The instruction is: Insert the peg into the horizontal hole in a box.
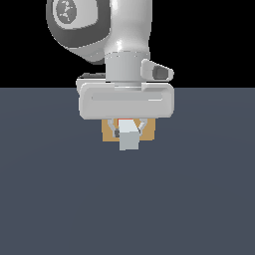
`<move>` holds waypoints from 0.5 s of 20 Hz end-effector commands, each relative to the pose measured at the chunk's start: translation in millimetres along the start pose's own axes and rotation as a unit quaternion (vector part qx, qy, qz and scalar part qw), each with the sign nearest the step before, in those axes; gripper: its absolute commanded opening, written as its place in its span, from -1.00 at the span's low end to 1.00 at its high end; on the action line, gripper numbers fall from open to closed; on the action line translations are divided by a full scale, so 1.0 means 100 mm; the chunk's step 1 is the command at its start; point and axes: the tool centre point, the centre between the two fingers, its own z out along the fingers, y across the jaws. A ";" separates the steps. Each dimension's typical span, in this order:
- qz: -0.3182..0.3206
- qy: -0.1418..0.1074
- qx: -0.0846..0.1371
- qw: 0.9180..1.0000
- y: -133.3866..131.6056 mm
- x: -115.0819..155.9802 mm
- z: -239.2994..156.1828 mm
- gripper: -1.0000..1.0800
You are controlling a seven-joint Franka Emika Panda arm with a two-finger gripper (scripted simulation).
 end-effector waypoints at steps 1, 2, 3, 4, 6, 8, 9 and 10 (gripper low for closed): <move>0.002 0.000 -0.001 1.000 0.01 0.00 -0.02 -1.00; 0.002 0.000 -0.001 1.000 0.01 0.00 -0.02 -1.00; 0.002 0.000 -0.001 1.000 0.01 0.00 -0.02 -1.00; 0.001 0.000 0.000 1.000 0.00 0.01 0.00 -1.00; 0.002 0.000 -0.001 1.000 0.02 0.00 -0.02 -1.00; 0.002 0.000 -0.002 1.000 0.04 0.00 -0.03 -1.00; 0.002 0.000 -0.002 1.000 0.04 0.00 -0.03 -1.00; 0.002 0.000 -0.002 1.000 0.04 0.00 -0.03 -1.00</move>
